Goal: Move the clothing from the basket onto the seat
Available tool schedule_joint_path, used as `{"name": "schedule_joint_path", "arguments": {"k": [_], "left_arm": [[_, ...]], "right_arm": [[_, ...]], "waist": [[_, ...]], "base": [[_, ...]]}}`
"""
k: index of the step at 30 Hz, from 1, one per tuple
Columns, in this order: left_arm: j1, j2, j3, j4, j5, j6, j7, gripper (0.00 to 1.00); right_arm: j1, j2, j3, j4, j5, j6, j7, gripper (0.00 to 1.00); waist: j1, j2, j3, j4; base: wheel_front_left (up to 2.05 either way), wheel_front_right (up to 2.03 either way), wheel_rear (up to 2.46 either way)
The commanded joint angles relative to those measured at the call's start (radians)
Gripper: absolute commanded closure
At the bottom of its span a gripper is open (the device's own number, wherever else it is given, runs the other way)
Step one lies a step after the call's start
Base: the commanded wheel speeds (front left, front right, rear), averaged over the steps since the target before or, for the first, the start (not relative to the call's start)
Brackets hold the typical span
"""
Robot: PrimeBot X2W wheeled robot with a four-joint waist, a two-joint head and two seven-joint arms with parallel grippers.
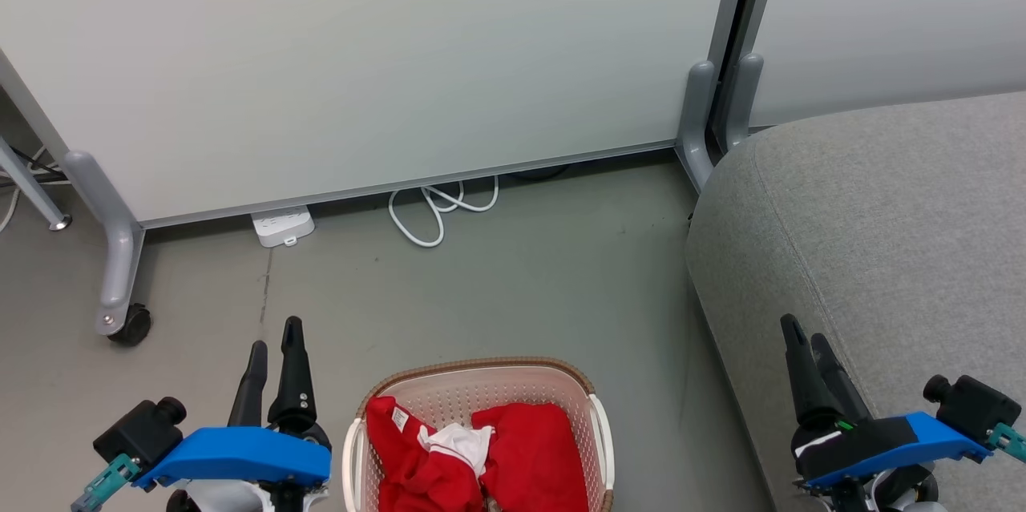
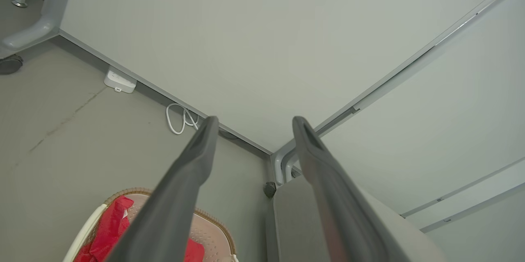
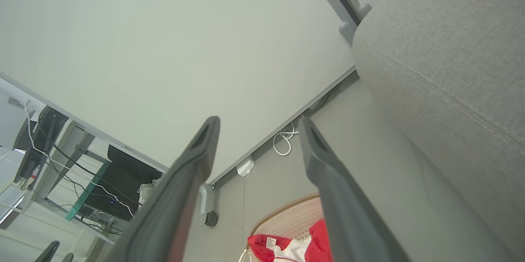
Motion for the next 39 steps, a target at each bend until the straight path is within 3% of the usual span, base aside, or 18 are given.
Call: {"name": "schedule_joint_path", "arguments": {"k": [1,4,7,39], "left_arm": [[-0.022,0.009,-0.004,-0.008,0.038,-0.006,-0.012,0.0],[-0.023,0.009,-0.009,-0.009,0.065,-0.01,-0.018,0.0],[-0.024,0.009,-0.025,0.0,0.178,-0.016,-0.044,0.0],[-0.03,0.01,-0.062,0.029,0.438,-0.023,-0.116,0.0]], "right_arm": [[-0.029,-0.008,0.005,-0.017,-0.043,0.002,-0.012,0.0],[-0.029,-0.008,0.008,-0.02,-0.069,0.002,-0.019,0.0],[-0.031,-0.009,0.023,-0.025,-0.171,0.002,-0.035,0.0],[-0.033,-0.01,0.029,-0.025,-0.444,0.002,-0.071,0.0]], "waist": [[-0.0001,-0.0001,0.0,0.0],[-0.0001,-0.0001,0.0,0.0],[-0.0001,-0.0001,0.0,0.002],[-0.0001,-0.0001,-0.002,0.008]], "base": [[0.0,0.0,0.0],[0.0,0.0,0.0],[0.0,0.0,0.0],[0.0,0.0,0.0]]}}
